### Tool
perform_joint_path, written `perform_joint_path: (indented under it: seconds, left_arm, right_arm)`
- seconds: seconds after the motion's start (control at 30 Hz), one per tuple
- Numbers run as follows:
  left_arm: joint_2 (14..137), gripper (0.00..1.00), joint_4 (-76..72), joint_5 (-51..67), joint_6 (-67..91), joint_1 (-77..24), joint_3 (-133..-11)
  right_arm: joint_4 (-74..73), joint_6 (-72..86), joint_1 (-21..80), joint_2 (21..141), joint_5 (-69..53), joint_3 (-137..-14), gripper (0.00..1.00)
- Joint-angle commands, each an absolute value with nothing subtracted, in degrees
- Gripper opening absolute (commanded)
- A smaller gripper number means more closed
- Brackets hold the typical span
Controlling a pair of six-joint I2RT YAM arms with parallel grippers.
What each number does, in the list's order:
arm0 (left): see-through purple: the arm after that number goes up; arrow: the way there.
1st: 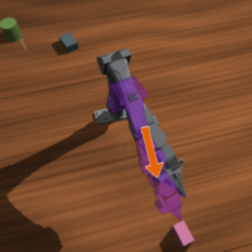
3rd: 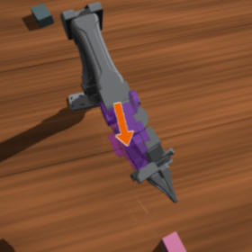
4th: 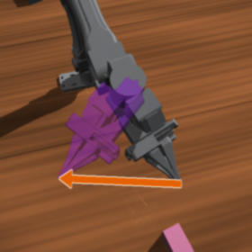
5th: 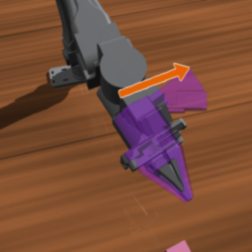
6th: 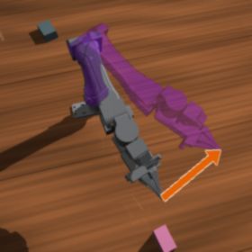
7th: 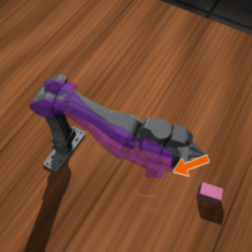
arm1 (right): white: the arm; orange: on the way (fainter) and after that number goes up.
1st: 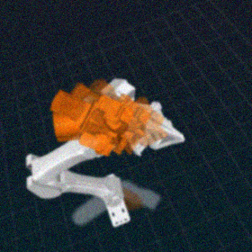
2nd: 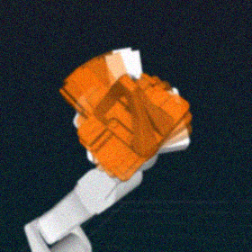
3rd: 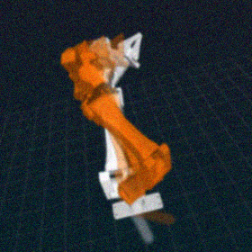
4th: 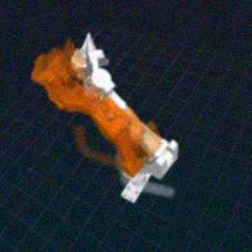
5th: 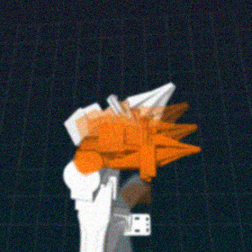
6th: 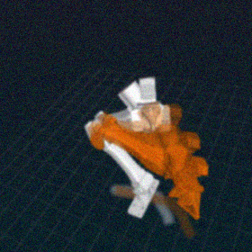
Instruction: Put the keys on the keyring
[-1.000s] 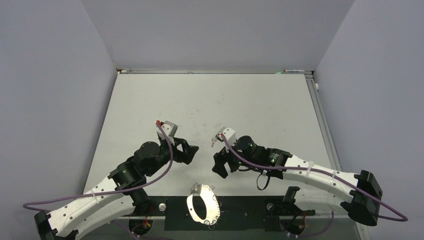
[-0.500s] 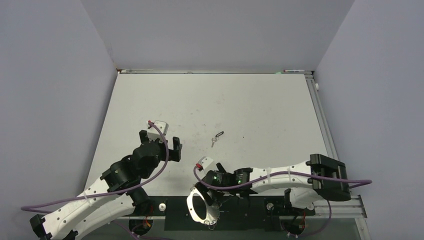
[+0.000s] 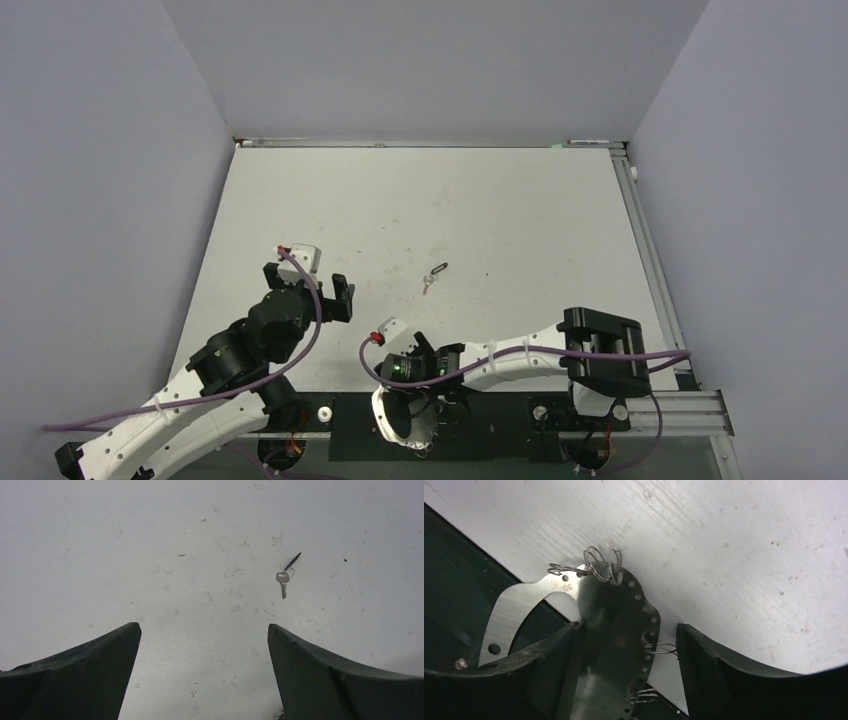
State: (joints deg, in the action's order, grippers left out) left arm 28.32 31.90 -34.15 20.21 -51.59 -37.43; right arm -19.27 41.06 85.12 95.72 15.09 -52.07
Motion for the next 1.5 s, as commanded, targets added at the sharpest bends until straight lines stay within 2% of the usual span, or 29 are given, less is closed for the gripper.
perform_joint_path:
  seconds: [0.0, 0.17, 0.37, 0.57, 0.67, 0.8, 0.97, 1.27, 1.37, 1.4, 1.47]
  left_arm:
    - [28.9, 0.96, 29.5, -34.6, 18.9, -51.1, -38.1]
    - [29.6, 0.96, 28.9, -33.2, 18.7, -49.9, -37.9]
    - [31.7, 0.96, 27.4, -30.4, 17.6, -46.8, -37.6]
    - [35.7, 0.96, 25.3, -23.3, 17.1, -39.6, -37.7]
    - [38.4, 0.98, 24.8, -20.4, 17.2, -36.3, -38.3]
    - [40.4, 0.99, 24.8, -19.3, 17.4, -35.8, -39.0]
    - [40.9, 0.99, 23.1, -15.7, 15.9, -35.8, -39.2]
    - [40.0, 1.00, 19.9, -7.1, 13.1, -32.2, -39.0]
    - [40.1, 1.00, 19.4, -5.1, 13.4, -30.7, -38.8]
    - [40.1, 0.96, 19.4, -4.8, 13.4, -30.5, -38.7]
    - [40.4, 0.94, 19.5, -4.3, 13.4, -30.4, -38.7]
  right_arm:
    - [-19.7, 39.7, 82.9, 99.6, 17.5, -54.9, 0.60]
    - [-18.6, 34.0, 77.5, 101.7, 15.8, -55.5, 0.51]
    - [-16.7, 24.2, 70.7, 102.4, 14.1, -57.1, 0.50]
    - [-13.7, 15.0, 63.4, 103.5, 11.1, -60.0, 0.52]
    - [-13.9, 12.2, 61.3, 103.0, 8.7, -62.6, 0.58]
    - [-14.5, 11.7, 60.8, 98.9, 7.5, -63.8, 0.73]
    - [-14.2, 16.7, 60.1, 91.0, 8.5, -59.1, 0.76]
    - [-4.7, 25.3, 58.3, 73.1, 5.9, -38.6, 0.64]
    - [0.2, 26.4, 56.4, 72.0, 3.0, -35.0, 0.61]
    - [2.1, 26.6, 55.7, 72.3, 2.2, -34.1, 0.60]
    - [4.4, 26.8, 54.4, 73.3, 0.7, -33.3, 0.58]
